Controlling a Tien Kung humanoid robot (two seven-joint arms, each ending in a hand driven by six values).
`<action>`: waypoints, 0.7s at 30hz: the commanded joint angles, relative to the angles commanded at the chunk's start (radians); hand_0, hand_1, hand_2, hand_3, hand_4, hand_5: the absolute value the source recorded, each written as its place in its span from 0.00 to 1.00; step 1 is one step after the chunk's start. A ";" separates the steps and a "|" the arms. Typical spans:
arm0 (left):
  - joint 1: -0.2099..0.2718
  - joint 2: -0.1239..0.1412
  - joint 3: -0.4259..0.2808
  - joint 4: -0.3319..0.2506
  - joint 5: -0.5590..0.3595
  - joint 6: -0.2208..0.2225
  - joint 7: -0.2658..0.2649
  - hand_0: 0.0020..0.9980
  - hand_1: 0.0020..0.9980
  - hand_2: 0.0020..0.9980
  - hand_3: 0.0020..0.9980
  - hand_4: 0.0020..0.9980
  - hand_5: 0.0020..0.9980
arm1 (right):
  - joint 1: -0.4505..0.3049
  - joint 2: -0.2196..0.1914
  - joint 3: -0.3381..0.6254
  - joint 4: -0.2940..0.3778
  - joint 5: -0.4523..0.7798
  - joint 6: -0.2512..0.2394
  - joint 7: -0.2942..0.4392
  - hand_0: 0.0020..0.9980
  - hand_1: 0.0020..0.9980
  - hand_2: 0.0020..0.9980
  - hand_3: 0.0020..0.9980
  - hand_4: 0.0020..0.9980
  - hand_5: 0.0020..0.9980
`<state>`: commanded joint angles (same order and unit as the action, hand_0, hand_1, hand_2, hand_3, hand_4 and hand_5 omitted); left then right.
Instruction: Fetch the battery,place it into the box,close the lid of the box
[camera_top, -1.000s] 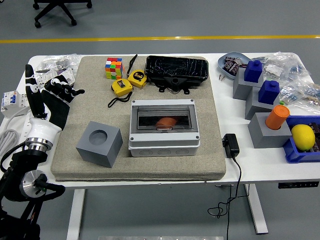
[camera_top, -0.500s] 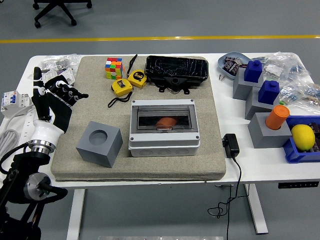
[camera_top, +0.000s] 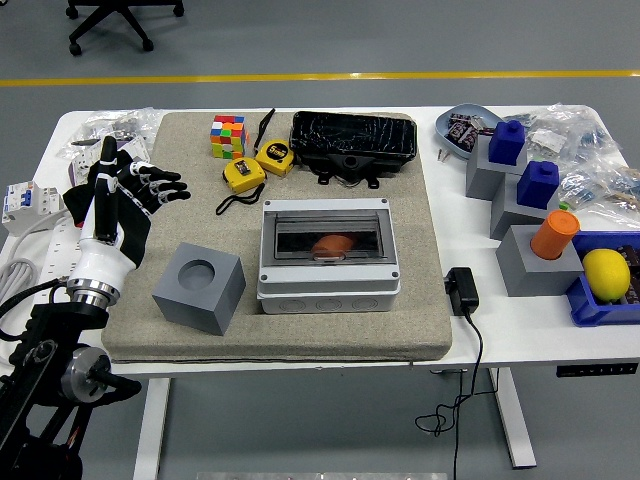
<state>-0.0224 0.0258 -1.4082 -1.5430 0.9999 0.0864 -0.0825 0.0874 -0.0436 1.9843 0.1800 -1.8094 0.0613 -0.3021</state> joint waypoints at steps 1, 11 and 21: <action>0.000 -0.001 0.000 0.000 0.005 0.000 0.000 0.43 0.46 0.48 0.38 1.00 0.91 | 0.001 0.000 -0.001 0.000 0.000 -0.005 0.004 1.00 1.00 0.97 1.00 1.00 1.00; -0.001 -0.001 -0.005 0.001 0.093 0.011 0.002 0.44 0.53 0.57 0.56 1.00 0.90 | 0.007 -0.001 -0.034 0.000 0.000 -0.143 0.094 0.95 0.81 0.80 0.83 1.00 0.99; -0.001 -0.001 -0.005 0.006 0.080 0.011 0.009 0.45 0.53 0.57 0.58 0.99 0.90 | 0.009 0.000 -0.086 0.000 0.046 -0.117 0.089 0.91 0.76 0.75 0.79 1.00 0.97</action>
<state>-0.0234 0.0247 -1.4131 -1.5373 1.0801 0.0973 -0.0735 0.0967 -0.0438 1.8980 0.1800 -1.7631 -0.0559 -0.2128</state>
